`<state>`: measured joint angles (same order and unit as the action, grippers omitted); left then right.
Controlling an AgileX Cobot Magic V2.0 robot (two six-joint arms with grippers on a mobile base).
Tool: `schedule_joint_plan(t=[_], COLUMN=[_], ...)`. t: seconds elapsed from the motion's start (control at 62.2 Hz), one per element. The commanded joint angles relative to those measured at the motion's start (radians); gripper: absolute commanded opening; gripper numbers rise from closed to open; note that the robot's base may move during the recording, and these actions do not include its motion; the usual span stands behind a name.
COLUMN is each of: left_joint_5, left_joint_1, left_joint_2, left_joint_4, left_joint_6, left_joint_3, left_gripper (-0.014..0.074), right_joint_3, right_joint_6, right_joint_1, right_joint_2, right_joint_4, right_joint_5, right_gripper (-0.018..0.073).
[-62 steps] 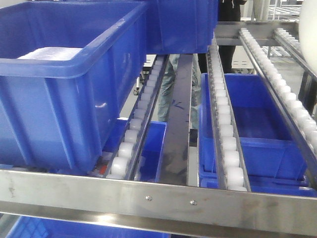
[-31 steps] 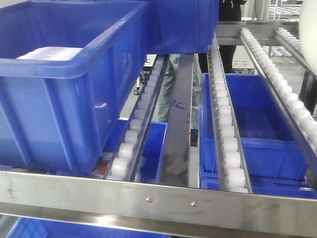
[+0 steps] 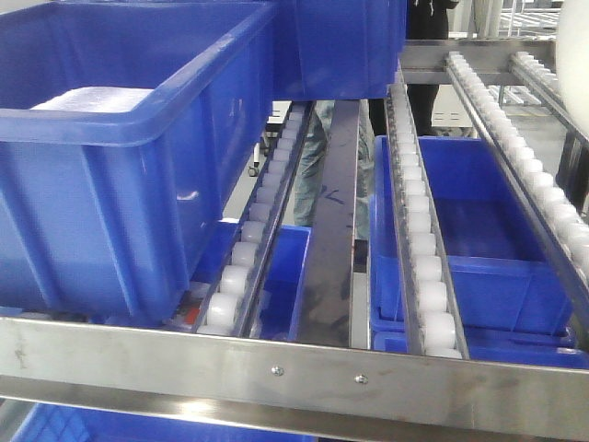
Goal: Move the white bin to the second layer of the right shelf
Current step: 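Raise the white bin with the right gripper above the second-layer rollers, then lower the white bin onto the second-layer rollers with the right gripper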
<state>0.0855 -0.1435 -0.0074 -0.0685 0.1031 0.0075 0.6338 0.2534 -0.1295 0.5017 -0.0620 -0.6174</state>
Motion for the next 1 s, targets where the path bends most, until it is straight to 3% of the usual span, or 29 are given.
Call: schedule_joint_plan(t=[0.0,0.402,0.981], left_joint_5=[-0.086,-0.086,-0.086], left_joint_1=[-0.008,-0.008,-0.008], left_joint_2=[-0.014,-0.014,-0.014], left_joint_4=[-0.005,-0.005,-0.005], left_joint_6=[-0.004,-0.004,-0.004], left_joint_3=[0.037,0.037,0.037], left_gripper=[0.0085,0.0085,0.0085], right_joint_3=[0.032,0.033,0.297], right_joint_6=[0.002,0.002,0.001], right_joint_1=[0.005,0.005,0.005], right_joint_2=[0.004,0.070,0.643], right_joint_4=[-0.005,0.004,-0.031], right_joint_5=[0.097,0.181,0.213], right_gripper=[0.0057,0.0057,0.0057])
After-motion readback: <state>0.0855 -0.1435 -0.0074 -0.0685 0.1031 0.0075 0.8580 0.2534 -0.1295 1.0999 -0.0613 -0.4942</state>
